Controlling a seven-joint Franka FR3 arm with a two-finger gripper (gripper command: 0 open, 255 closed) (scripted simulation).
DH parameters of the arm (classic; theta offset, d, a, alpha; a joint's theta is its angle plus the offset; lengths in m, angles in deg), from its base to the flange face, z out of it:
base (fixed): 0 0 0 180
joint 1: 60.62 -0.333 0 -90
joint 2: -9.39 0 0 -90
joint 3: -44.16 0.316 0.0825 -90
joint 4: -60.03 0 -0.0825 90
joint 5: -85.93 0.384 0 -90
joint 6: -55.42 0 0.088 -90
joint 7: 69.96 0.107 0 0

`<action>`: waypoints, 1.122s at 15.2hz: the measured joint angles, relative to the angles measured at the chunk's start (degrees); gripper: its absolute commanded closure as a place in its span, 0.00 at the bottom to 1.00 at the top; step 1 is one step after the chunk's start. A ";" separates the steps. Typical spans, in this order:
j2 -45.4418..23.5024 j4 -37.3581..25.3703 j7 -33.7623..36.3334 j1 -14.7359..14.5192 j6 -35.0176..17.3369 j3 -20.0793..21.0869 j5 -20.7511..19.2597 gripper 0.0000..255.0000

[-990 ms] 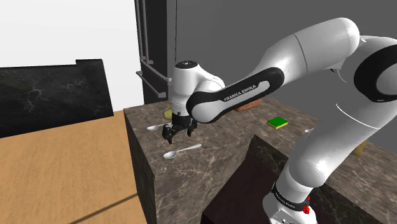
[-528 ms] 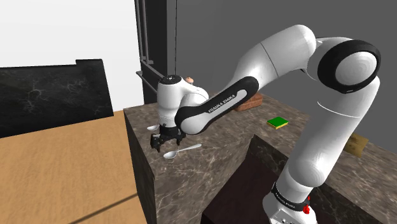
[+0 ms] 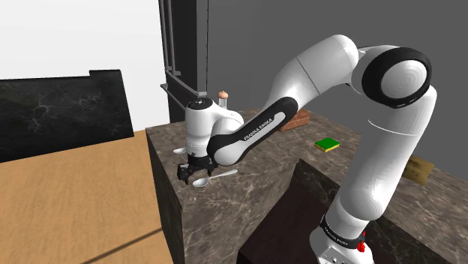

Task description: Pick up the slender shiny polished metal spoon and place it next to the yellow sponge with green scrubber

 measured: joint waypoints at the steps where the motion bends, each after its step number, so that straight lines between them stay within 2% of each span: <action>1: -0.04 0.01 0.02 0.00 -0.05 -0.01 -0.04 0.00; 3: -0.06 0.01 0.03 0.00 -0.07 -0.02 -0.06 0.00; 4: -0.06 0.01 0.03 0.01 -0.07 -0.02 -0.06 1.00; 14: -0.06 0.00 0.03 0.00 -0.07 -0.01 -0.07 1.00; 17: 1.04 -0.46 -0.87 0.07 1.23 0.14 1.06 1.00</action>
